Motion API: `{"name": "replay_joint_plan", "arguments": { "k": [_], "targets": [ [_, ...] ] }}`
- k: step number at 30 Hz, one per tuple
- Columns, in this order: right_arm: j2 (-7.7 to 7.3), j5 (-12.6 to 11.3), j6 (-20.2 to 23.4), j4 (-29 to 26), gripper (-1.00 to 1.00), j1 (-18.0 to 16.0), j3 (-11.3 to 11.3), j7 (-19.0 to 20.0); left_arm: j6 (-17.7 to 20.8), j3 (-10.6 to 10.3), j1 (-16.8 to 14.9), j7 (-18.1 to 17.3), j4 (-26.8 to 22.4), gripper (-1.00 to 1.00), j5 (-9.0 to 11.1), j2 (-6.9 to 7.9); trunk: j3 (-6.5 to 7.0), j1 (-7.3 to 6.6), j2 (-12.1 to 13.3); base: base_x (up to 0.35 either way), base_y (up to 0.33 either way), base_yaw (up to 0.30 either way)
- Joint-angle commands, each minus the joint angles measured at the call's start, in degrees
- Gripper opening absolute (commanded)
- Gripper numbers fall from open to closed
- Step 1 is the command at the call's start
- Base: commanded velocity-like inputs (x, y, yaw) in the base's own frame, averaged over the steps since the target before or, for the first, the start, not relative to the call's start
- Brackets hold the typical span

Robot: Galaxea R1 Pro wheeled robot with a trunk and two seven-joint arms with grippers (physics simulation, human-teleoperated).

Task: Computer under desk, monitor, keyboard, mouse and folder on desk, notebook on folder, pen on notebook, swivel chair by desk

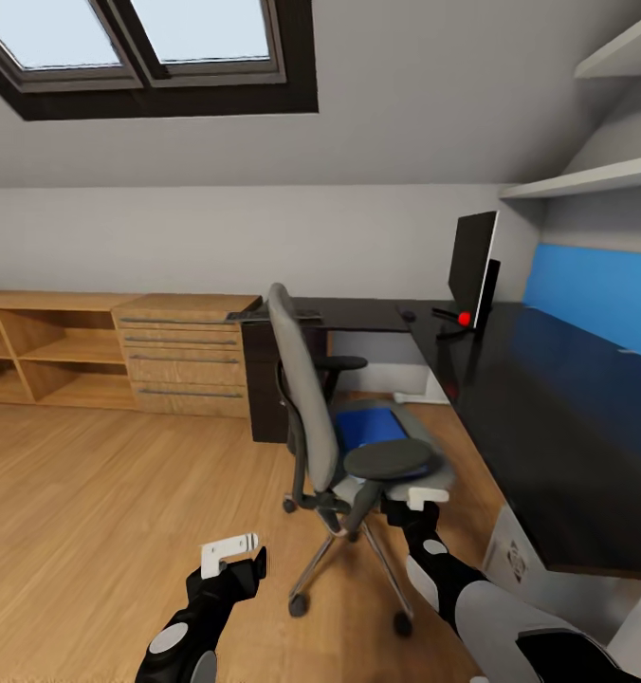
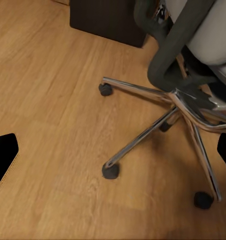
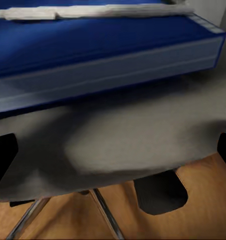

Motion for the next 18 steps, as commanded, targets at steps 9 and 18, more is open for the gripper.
{"name": "replay_joint_plan", "arguments": {
  "k": [9,18],
  "targets": [
    [0.03,-0.4,-0.2,0.1,1.0,-0.1,0.3,-0.1,0.2,-0.1,0.0,0.5,-0.1,1.0,0.6,0.01,0.38,-0.01,0.0,0.0,0.0,0.244],
    [0.02,-0.4,-0.2,0.1,1.0,-0.1,0.3,-0.1,0.2,-0.1,0.0,0.5,-0.1,1.0,0.7,-0.03,0.79,-0.01,0.0,0.0,0.0,0.246]
  ]
}}
